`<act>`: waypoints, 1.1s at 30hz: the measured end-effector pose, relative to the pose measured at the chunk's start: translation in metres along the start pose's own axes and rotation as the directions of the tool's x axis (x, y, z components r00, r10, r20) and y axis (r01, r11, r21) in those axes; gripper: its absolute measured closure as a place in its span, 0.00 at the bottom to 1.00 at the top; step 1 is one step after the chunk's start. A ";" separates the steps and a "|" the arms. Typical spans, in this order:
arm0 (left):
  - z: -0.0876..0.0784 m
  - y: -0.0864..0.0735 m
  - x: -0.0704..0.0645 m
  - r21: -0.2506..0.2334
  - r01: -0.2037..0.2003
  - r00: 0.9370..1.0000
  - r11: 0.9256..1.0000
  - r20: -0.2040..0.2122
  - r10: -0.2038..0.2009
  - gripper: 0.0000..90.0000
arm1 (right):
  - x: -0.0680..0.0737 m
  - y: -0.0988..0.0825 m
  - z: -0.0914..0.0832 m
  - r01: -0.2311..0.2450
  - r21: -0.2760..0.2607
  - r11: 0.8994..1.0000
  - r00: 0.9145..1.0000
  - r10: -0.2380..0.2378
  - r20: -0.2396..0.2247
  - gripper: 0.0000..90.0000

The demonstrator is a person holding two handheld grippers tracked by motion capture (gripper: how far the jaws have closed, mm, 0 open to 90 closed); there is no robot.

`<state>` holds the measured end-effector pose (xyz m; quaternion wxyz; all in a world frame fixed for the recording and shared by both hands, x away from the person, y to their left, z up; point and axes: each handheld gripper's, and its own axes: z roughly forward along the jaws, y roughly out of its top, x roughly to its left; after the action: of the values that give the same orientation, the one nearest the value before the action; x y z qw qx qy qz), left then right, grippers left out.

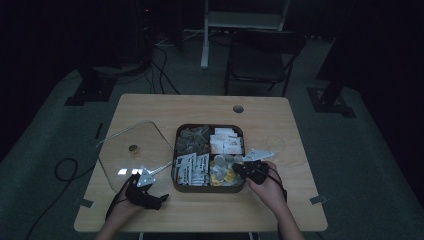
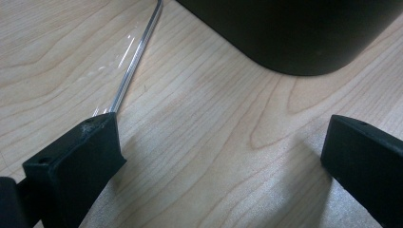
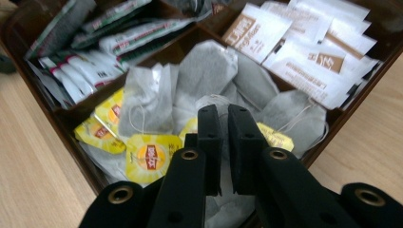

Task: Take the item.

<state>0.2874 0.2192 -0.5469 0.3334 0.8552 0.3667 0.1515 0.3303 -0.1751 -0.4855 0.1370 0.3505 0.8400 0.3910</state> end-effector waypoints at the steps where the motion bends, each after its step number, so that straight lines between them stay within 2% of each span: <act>1: 0.000 0.000 0.000 -0.002 0.002 1.000 1.000 0.000 -0.002 0.00 | 0.000 0.001 -0.002 0.004 -0.010 1.000 1.000 -0.004 0.004 0.94; 6: 0.000 0.000 0.000 -0.002 0.003 1.000 1.000 0.000 -0.003 0.00 | 0.001 0.007 -0.012 -0.005 -0.044 0.999 1.000 0.005 -0.017 0.94; 13: 0.000 0.000 0.000 0.001 0.001 1.000 1.000 0.000 -0.001 0.00 | 0.001 0.016 -0.026 -0.004 -0.082 0.997 1.000 0.002 -0.019 0.94; 19: 0.000 0.000 0.000 -0.003 0.006 1.000 1.000 0.000 -0.006 0.00 | -0.003 0.020 -0.037 -0.021 -0.116 0.993 1.000 0.019 -0.022 0.94; 33: 0.000 0.000 0.000 -0.001 0.003 1.000 1.000 0.000 -0.003 0.00 | -0.023 0.027 -0.065 -0.033 -0.168 0.985 0.999 0.039 0.033 0.94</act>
<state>0.2876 0.2192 -0.5471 0.3342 0.8544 0.3679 0.1513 0.3270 -0.2153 -0.4238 0.1741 0.3598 0.7950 0.4564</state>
